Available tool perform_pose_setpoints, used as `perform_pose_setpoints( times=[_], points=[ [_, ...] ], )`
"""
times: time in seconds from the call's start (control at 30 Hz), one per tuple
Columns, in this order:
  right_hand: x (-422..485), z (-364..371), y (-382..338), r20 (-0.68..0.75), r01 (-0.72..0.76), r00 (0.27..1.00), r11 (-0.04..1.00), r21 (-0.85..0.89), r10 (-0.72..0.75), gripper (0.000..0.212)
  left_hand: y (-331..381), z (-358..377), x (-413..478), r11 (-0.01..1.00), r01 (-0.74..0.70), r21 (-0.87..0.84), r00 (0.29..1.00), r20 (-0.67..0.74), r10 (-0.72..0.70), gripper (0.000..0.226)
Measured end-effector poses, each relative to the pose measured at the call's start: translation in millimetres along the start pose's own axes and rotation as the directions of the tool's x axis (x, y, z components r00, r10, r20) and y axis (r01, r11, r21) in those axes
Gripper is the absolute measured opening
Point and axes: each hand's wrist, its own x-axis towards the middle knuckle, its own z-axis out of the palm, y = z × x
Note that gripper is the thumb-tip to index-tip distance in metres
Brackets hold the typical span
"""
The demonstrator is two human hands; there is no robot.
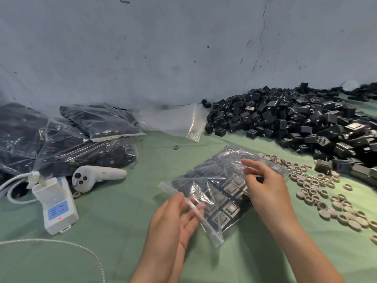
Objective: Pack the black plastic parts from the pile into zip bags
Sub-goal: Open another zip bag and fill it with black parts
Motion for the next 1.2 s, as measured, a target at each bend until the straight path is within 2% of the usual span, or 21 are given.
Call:
perform_pose_setpoints(
  times=[0.07, 0.17, 0.37, 0.47, 0.63, 0.73, 0.8, 0.87, 0.93, 1.07, 1.1, 1.13, 1.17, 1.2],
  points=[
    [-2, -1, 0, 0.006, 0.015, 1.0, 1.0, -0.012, -0.015, 0.039, -1, 6, 0, 0.998, 0.038, -0.051, 0.999, 0.026, -0.036, 0.016],
    [-3, -3, 1, 0.008, 0.039, 0.999, 0.999, -0.026, -0.039, 0.038, -3, 9, 3, 0.998, 0.018, -0.058, 0.999, 0.028, -0.016, 0.02],
    [-2, -7, 2, -0.003, 0.04, 0.999, 0.999, -0.031, -0.041, 0.038, -14, 21, 18, 0.991, -0.079, 0.11, 0.997, -0.006, 0.08, 0.013],
    [0, -9, 2, -0.007, 0.028, 1.0, 1.0, -0.008, -0.028, 0.039, -11, 24, 28, 0.994, -0.057, 0.097, 0.998, -0.001, 0.057, 0.019],
    [0, -13, -2, -0.014, 0.03, 0.999, 0.999, 0.035, -0.029, 0.038, -7, 20, 35, 0.999, 0.03, 0.017, 0.994, 0.107, -0.032, 0.03],
    [1, -14, -4, -0.013, -0.011, 1.0, 0.99, 0.139, 0.013, 0.035, -3, 20, 33, 0.991, 0.116, -0.06, 0.976, 0.194, -0.102, 0.028],
    [0, -15, -8, 0.009, -0.109, 0.994, 0.955, 0.274, 0.111, 0.029, 1, 19, 32, 0.982, 0.163, -0.097, 0.966, 0.218, -0.139, 0.024],
    [-1, -17, -14, 0.077, -0.235, 0.971, 0.861, 0.451, 0.224, 0.025, 4, 16, 32, 0.976, 0.178, -0.129, 0.964, 0.22, -0.146, 0.019],
    [-1, -20, -18, 0.173, -0.323, 0.946, 0.73, 0.602, 0.276, 0.026, 4, 11, 31, 0.979, 0.15, -0.136, 0.975, 0.182, -0.124, 0.017],
    [-5, -28, -21, 0.346, -0.437, 0.898, 0.468, 0.768, 0.272, 0.043, 7, -1, 25, 0.994, -0.029, -0.105, 1.0, -0.007, 0.028, 0.012],
    [-7, -29, -21, 0.373, -0.454, 0.89, 0.437, 0.777, 0.262, 0.047, 7, -4, 22, 0.993, -0.119, -0.014, 0.991, -0.069, 0.117, 0.012],
    [-10, -30, -23, 0.398, -0.47, 0.882, 0.418, 0.777, 0.252, 0.05, 6, -7, 20, 0.962, -0.223, 0.16, 0.96, -0.133, 0.245, 0.011],
    [-13, -30, -25, 0.421, -0.486, 0.874, 0.409, 0.773, 0.242, 0.052, 5, -10, 18, 0.867, -0.321, 0.38, 0.897, -0.17, 0.407, 0.011],
    [-15, -29, -27, 0.443, -0.501, 0.865, 0.408, 0.763, 0.235, 0.05, 5, -11, 14, 0.728, -0.407, 0.552, 0.819, -0.133, 0.559, 0.011]
  ],
)
